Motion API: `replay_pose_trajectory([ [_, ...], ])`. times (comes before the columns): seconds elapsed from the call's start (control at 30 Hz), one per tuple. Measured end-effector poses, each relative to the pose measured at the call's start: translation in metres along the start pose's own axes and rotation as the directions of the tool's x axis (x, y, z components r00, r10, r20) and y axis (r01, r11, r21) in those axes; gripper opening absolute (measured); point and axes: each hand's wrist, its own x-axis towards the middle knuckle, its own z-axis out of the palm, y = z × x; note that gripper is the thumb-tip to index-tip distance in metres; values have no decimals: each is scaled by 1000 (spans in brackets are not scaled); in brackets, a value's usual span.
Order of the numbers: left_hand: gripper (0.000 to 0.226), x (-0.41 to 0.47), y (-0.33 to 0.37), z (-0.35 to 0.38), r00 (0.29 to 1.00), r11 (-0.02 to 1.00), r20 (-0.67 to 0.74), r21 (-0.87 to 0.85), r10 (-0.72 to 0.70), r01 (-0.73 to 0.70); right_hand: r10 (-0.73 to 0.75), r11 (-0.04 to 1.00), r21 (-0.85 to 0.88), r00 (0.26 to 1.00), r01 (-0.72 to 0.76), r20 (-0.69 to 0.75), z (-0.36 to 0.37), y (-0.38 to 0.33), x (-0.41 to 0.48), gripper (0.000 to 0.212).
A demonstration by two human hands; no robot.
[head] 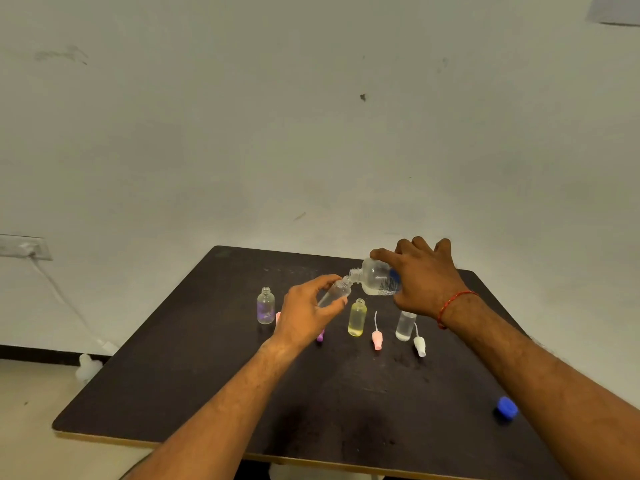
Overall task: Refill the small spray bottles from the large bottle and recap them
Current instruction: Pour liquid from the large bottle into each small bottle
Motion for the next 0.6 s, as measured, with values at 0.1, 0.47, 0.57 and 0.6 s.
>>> replay_pose_trajectory([
  [0.1,39,0,-3,0,1000,1000,6,-5,3,-3,28,997,66,1000,-28,0,7,-3,-5,75],
  [0.47,42,7,-50,-7,988,987,33,51,-151,150,276,848,447,957,-284,84,38,-10,-32,70],
  [0.57,38,8,-66,-4,978,976,13,71,-208,207,299,804,506,948,-312,109,46,-13,-40,73],
  [0.6,37,10,-71,-1,974,972,8,79,-225,223,301,796,517,947,-316,117,48,-14,-41,74],
])
